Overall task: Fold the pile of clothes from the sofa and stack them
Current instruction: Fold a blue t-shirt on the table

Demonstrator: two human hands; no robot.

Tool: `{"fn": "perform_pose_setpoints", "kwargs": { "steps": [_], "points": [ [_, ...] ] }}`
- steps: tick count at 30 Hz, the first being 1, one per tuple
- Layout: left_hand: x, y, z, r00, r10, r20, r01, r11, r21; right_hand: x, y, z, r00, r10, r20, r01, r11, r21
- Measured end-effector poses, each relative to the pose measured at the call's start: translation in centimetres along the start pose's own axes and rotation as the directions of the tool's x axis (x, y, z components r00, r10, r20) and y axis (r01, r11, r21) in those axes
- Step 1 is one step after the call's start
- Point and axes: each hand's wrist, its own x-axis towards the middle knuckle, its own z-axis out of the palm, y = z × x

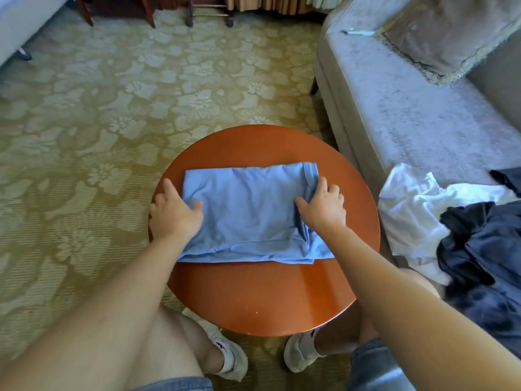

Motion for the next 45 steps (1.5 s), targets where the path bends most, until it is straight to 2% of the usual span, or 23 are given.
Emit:
{"fn": "perform_pose_setpoints", "kwargs": {
  "steps": [3, 6, 8, 11, 14, 18, 23, 26, 29, 32, 34, 37, 42, 45],
  "points": [
    [-1.6, 1.1, 0.7, 0.991, -0.069, 0.112, 0.079, 0.993, -0.087, -0.3, 0.2, 0.0, 0.988, 0.109, 0.107, -0.129, 0.971, 0.201],
    [-2.4, 1.1, 0.6, 0.978, -0.105, 0.18, 0.129, 0.983, -0.129, -0.8, 1.0, -0.7, 0.962, 0.181, 0.203, -0.247, 0.893, 0.376],
    [-3.0, 0.9, 0.4, 0.976, -0.069, 0.209, 0.099, 0.986, -0.133, -1.4, 1.5, -1.4, 0.956, 0.164, 0.243, -0.254, 0.877, 0.407],
    [-4.2, 0.5, 0.1, 0.975, 0.005, 0.222, 0.028, 0.989, -0.145, -2.9, 2.0, -1.9, 0.968, 0.045, 0.247, -0.152, 0.888, 0.434],
    [-5.6, -0.6, -0.2, 0.974, 0.08, 0.214, -0.051, 0.989, -0.138, -5.0, 2.9, -1.7, 0.978, -0.089, 0.19, 0.001, 0.908, 0.419],
    [-6.9, -1.3, -1.3, 0.962, 0.153, 0.227, -0.098, 0.967, -0.235, -8.1, 4.4, -1.8, 0.978, -0.187, 0.093, 0.119, 0.866, 0.486],
    [-9.3, 2.3, -3.8, 0.938, 0.271, 0.215, -0.204, 0.936, -0.287, -11.2, 6.3, -4.6, 0.984, -0.165, -0.07, 0.178, 0.857, 0.483],
    [-11.7, 6.6, -5.1, 0.888, 0.4, 0.229, -0.317, 0.891, -0.326, -13.7, 9.4, -8.4, 0.981, -0.093, -0.169, 0.168, 0.843, 0.511],
    [-15.2, 11.3, -5.5, 0.801, 0.537, 0.265, -0.433, 0.825, -0.362, -17.5, 14.8, -12.5, 0.97, 0.016, -0.241, 0.109, 0.863, 0.494],
    [-20.4, 16.1, -3.9, 0.658, 0.678, 0.327, -0.547, 0.729, -0.412, -22.8, 21.4, -15.6, 0.937, 0.165, -0.309, 0.007, 0.874, 0.486],
    [-24.8, 19.3, -1.6, 0.544, 0.758, 0.361, -0.611, 0.652, -0.448, -27.1, 25.6, -16.9, 0.873, 0.291, -0.392, -0.066, 0.865, 0.497],
    [-32.6, 23.2, 2.8, 0.377, 0.825, 0.421, -0.662, 0.558, -0.501, -34.0, 31.7, -18.0, 0.739, 0.482, -0.471, -0.186, 0.818, 0.545],
    [-43.9, 26.9, 9.1, 0.125, 0.835, 0.536, -0.679, 0.466, -0.567, -44.2, 40.4, -18.4, 0.558, 0.666, -0.495, -0.367, 0.733, 0.573],
    [-48.4, 26.7, 12.9, 0.014, 0.786, 0.619, -0.74, 0.424, -0.522, -48.6, 44.4, -16.8, 0.488, 0.765, -0.42, -0.489, 0.638, 0.594]
  ]
}}
